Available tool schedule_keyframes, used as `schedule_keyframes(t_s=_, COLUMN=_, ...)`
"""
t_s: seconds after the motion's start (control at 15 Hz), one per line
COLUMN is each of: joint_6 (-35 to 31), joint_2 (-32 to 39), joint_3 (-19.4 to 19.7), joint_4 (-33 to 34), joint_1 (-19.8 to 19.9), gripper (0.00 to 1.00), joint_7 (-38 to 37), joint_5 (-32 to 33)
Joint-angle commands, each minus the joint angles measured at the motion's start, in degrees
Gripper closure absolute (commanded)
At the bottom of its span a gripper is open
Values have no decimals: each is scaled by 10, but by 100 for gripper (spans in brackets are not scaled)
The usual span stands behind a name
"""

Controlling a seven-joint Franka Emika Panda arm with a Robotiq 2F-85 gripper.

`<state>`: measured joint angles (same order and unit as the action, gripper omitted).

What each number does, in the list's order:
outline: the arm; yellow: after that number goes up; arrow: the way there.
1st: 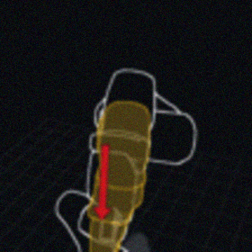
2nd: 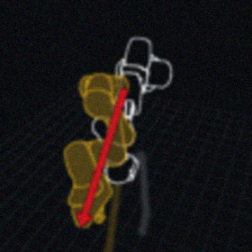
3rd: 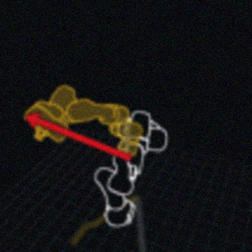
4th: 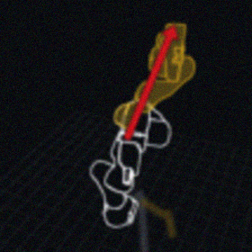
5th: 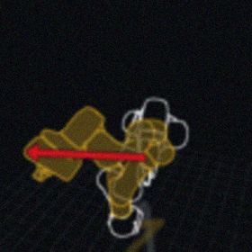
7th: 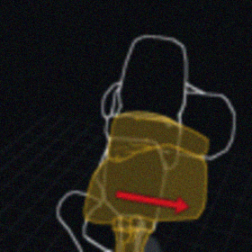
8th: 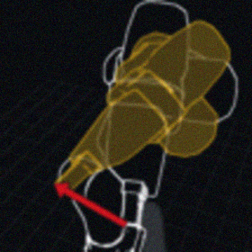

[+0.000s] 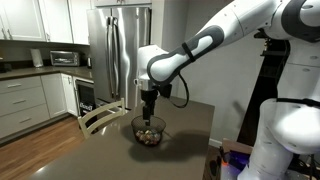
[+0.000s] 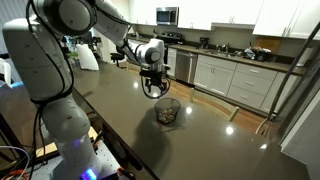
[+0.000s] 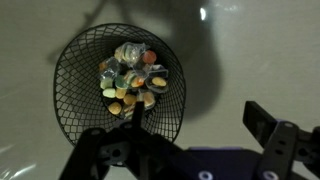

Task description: Put the one packet inside the basket

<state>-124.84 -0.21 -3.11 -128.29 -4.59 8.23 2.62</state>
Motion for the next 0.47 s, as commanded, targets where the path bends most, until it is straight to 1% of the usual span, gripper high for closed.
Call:
schedule_keyframes(t_s=0.0, joint_6=-3, joint_2=-3, joint_3=-2, joint_4=-4, joint_1=3, gripper=0, joint_7=0, joint_5=-1)
schedule_keyframes(t_s=0.4, joint_6=-6, joint_2=-8, joint_3=-1, joint_4=-9, joint_1=3, gripper=0, joint_7=0, joint_5=-2)
